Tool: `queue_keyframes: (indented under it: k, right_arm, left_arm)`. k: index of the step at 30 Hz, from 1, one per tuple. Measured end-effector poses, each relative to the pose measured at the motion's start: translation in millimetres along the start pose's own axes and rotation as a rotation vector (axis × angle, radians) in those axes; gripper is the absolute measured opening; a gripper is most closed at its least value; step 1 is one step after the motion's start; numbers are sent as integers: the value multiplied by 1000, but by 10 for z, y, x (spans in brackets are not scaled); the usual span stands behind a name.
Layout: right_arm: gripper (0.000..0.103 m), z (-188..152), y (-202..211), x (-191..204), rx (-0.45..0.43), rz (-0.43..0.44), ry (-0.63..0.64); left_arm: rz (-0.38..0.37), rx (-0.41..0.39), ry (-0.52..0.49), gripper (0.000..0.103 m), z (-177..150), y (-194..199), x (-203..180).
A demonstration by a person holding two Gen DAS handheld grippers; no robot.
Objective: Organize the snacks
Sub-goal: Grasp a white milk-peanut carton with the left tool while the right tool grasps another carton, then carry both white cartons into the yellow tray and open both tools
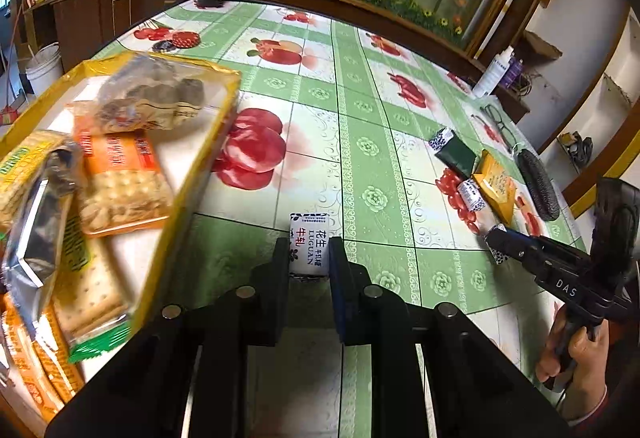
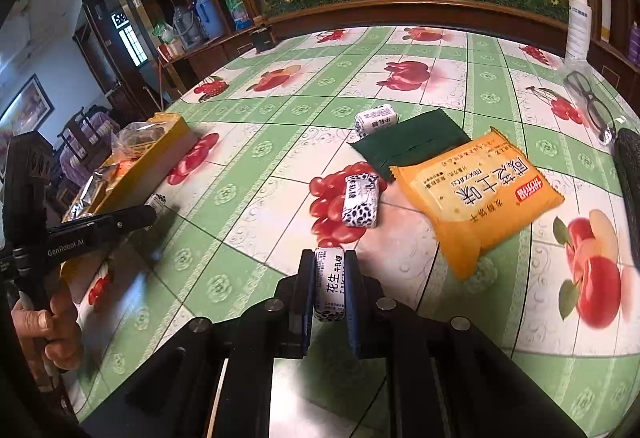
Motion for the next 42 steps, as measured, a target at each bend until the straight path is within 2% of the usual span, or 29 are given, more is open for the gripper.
queue_keyframes:
  k: [8, 18, 28, 42]
  right_arm:
    - [14, -85, 232, 231, -32, 75, -17]
    - [14, -78, 491, 831, -80, 147, 55]
    - [13, -78, 484, 1449, -86, 197, 152]
    - [13, -108, 140, 2443, -30, 335, 249]
  left_arm:
    - [-26, -45, -9, 16, -45, 329, -61]
    - [101, -116, -91, 16, -29, 772, -112]
    - [230, -157, -55, 16, -105, 1071, 339]
    - [328, -164, 37, 16, -277, 1310, 975]
Point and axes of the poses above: each gripper's, at about its wrist camera, not at the fingertips, and y roughly against the way its jaws point, x to its left, z to its top, the point moved 8 cm from there along -y, roughly the way its jaws point, and after that the axes turned 10 degrees about -y, right-handed, at the moved point
